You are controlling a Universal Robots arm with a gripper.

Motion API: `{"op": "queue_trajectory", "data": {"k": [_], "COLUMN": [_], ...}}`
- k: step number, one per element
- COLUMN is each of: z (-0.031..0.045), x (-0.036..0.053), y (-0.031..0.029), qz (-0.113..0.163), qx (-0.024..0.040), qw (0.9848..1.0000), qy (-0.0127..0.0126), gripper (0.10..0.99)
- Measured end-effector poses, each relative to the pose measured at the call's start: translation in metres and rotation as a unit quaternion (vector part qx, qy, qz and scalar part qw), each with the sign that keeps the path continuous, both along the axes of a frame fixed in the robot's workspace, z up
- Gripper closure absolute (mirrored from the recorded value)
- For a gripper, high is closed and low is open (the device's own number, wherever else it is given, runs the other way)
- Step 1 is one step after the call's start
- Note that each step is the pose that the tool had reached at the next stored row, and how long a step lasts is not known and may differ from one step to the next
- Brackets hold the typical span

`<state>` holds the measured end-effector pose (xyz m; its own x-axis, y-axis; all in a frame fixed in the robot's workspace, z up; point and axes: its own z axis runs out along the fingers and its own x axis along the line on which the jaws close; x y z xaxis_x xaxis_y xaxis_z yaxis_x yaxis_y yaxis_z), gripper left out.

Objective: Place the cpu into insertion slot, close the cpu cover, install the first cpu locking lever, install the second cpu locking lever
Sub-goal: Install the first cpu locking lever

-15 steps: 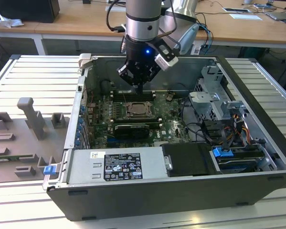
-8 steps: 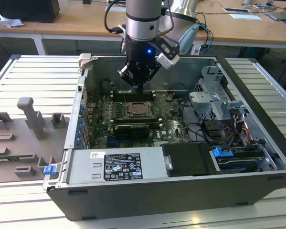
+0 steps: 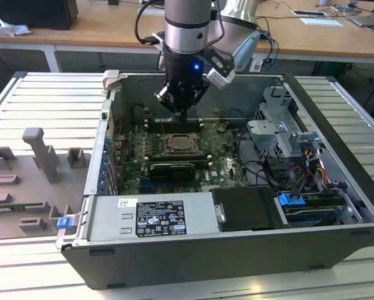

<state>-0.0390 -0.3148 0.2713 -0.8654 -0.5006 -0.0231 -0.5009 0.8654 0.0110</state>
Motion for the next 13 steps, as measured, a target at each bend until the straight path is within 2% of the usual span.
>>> {"op": "queue_trajectory", "data": {"k": [3,7,9,11,12,13], "z": [0.0000,-0.0001,-0.0001,-0.0002,-0.0004,-0.0005], "x": [0.0000,0.0000,-0.0002,-0.0003,-0.0002,-0.0002], "y": [0.0000,0.0000,0.0000,0.0000,0.0000,0.0000], "qz": [0.030,0.078,0.076,0.058,0.038,0.029], "qx": [0.0000,0.0000,0.0000,-0.0001,0.0000,0.0000], "qw": [0.9995,0.9970,0.9971,0.9983,0.9993,0.9996], "qy": [0.0000,0.0000,0.0000,0.0001,0.0000,0.0000], "gripper": [0.980,0.980,0.980,0.980,0.980,0.980]}}
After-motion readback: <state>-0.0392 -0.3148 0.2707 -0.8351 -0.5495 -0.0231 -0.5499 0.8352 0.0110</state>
